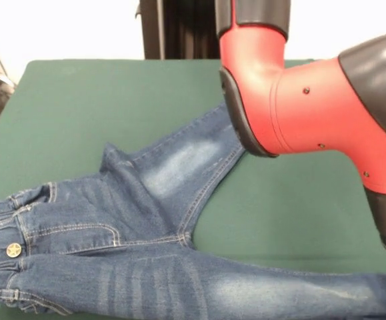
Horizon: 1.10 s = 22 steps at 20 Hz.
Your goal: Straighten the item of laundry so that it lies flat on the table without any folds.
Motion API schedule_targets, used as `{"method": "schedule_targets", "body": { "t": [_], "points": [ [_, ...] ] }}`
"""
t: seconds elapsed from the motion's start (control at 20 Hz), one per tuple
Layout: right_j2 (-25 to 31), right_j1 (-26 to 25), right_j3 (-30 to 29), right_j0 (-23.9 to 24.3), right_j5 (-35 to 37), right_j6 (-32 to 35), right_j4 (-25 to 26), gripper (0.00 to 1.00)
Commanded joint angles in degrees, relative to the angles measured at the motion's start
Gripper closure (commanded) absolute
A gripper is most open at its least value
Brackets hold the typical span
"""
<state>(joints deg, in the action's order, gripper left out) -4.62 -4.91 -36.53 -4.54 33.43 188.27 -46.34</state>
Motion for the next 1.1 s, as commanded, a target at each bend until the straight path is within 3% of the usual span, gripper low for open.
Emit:
{"method": "schedule_targets", "body": {
  "t": [0.05, 0.5, 0.8, 1.1],
  "points": [
    [-0.42, 0.73, -1.37, -0.18, 10.37, 9.83, 1.94, 0.00],
    [-1.23, 2.43, -2.10, 1.25, 11.73, 11.50, 2.06, 0.00],
    [-6.44, 11.15, -4.59, 4.88, 26.43, 10.37, 5.21, 0.00],
    [-8.52, 16.41, -5.46, 7.79, 35.22, 7.49, 8.92, 0.00]
  ]
}}
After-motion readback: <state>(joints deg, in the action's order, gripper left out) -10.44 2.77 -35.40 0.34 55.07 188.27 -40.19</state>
